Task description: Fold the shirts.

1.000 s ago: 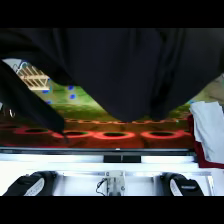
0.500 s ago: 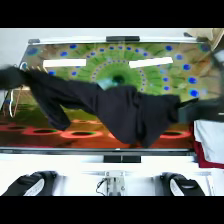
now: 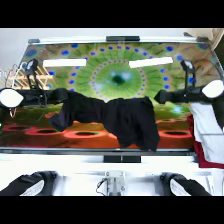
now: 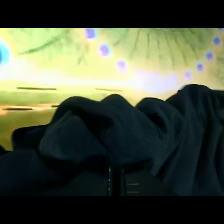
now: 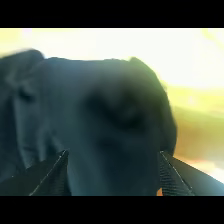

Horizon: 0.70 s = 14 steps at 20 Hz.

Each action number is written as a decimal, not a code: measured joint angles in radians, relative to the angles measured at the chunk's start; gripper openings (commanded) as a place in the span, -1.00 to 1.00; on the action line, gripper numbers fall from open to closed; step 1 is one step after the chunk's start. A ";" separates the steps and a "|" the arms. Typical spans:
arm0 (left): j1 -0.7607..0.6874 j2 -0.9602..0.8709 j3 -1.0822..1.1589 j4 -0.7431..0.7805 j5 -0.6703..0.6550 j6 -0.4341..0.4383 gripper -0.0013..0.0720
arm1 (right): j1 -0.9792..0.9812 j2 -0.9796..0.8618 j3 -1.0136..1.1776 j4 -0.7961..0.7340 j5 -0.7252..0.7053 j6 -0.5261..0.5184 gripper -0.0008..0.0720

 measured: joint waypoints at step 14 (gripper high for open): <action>-0.004 -0.028 -0.019 -0.047 0.008 0.087 -0.78 | 0.401 -0.064 -0.342 0.018 0.006 0.079 0.85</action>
